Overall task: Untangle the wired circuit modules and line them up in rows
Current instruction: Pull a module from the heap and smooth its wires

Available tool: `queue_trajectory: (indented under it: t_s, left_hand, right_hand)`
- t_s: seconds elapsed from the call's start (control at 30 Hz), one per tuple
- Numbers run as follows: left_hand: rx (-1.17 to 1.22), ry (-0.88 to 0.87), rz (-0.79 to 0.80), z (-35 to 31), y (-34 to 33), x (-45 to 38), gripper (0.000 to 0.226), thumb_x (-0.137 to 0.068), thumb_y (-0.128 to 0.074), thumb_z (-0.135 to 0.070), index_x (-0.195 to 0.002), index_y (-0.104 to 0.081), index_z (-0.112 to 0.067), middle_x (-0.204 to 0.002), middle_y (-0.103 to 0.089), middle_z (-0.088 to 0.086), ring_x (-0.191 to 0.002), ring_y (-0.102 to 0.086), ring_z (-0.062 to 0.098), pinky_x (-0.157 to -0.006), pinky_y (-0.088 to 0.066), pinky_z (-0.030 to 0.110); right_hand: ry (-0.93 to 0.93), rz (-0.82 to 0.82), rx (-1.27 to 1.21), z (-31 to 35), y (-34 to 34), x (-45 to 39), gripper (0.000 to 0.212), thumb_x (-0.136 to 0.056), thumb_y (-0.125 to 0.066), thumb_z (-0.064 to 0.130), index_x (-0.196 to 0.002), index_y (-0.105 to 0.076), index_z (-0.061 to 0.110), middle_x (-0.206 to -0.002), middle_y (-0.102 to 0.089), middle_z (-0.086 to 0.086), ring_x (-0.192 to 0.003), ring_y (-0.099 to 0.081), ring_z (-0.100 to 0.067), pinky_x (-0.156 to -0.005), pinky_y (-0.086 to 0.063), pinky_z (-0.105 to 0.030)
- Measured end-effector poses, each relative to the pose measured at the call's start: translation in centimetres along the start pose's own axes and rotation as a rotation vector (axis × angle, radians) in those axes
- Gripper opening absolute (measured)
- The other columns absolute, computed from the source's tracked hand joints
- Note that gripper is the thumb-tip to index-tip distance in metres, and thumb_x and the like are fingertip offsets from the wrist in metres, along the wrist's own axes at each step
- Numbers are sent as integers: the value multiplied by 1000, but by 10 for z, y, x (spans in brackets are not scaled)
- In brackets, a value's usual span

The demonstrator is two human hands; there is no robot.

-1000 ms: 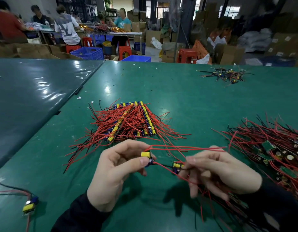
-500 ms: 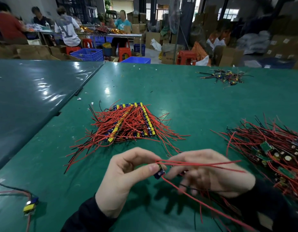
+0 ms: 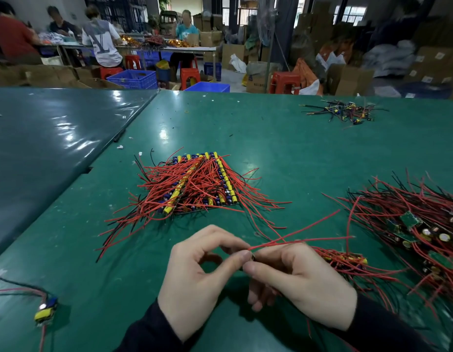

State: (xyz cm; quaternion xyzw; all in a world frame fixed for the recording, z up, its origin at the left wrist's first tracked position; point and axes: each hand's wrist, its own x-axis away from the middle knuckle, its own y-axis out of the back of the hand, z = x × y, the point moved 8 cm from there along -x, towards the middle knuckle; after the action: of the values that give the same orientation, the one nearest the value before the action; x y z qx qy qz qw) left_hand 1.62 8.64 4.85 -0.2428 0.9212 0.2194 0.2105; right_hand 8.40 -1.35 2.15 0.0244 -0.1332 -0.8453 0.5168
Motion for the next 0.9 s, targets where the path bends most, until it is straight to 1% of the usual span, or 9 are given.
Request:
queue_trajectory:
  t_s: [0.17,0.23,0.33,0.43,0.53,0.6,0.7,0.8,0.9]
  left_hand:
    - [-280,-180,1,-15,-5,3,6,-79,-70,-19,-82,-74,-16,-80,-64,-11,-76,-61,3,-67,-46,16]
    - [-288,-176,-8,-15,-6,5,9,-77,-73,-21,-84,-75,-15,-80,-65,-9,-74,-61,2,-66,-46,14]
    - [-296,-153,-52,-13,-6,7,9,-73,-75,-21,-78,-75,-15,-75,-66,-9,-69,-61,0,-59,-46,14]
    - [-270,-136,-58,-10,-7,8,1,-72,-74,-15,-73,-75,-14,-70,-67,-9,-65,-61,0,-57,-48,16]
    - [-41,63,-66,3,-1,3,3,-67,-78,-16,-69,-77,-14,-69,-70,-6,-65,-65,4,-62,-48,15]
    - [282,306,-99,21,3,2,14,-57,-82,-18,-68,-77,-9,-68,-72,3,-61,-64,6,-58,-48,16]
    - [669,569,-50,36,-3,4,23,-51,-75,-18,-70,-77,-7,-61,-68,10,-53,-61,9,-50,-48,15]
    - [877,676,32,34,-9,7,40,-33,-93,-18,-68,-76,-6,-57,-66,11,-48,-61,12,-48,-50,16]
    - [1006,725,53,34,-13,12,54,-15,-97,-22,-60,-73,-7,-56,-65,13,-43,-60,15,-43,-49,18]
  right_hand:
    - [176,-212,594,11,9,6,32,-93,-55,30,-66,-61,13,-66,-70,3,-61,-65,-7,-64,-50,-27]
    - [265,-337,897,18,8,14,26,-86,-52,33,-66,-64,22,-66,-69,5,-64,-65,-14,-66,-43,-27]
    - [234,-310,991,18,1,13,37,-81,-40,40,-69,-67,19,-62,-67,3,-58,-63,-21,-53,-42,-28]
    - [158,-305,1057,11,-1,9,57,-80,-18,53,-84,-64,20,-78,-68,-2,-77,-64,-24,-63,-47,-34]
    - [250,-297,832,17,-1,13,42,-90,-42,47,-63,-53,17,-60,-62,-4,-59,-60,-23,-56,-45,-36]
    - [201,-255,453,15,3,9,43,-93,-55,39,-60,-54,11,-55,-63,-4,-49,-58,-14,-52,-45,-31]
    - [47,-68,-168,5,-7,2,32,-92,-55,36,-73,-64,11,-59,-65,-4,-48,-60,-13,-48,-41,-23]
    - [19,91,-430,10,-20,1,28,-89,-50,31,-82,-68,10,-64,-66,-4,-50,-60,-12,-50,-42,-18]
    - [-26,265,-635,12,-33,5,31,-90,-47,32,-85,-69,11,-65,-67,-3,-52,-60,-10,-54,-45,-18]
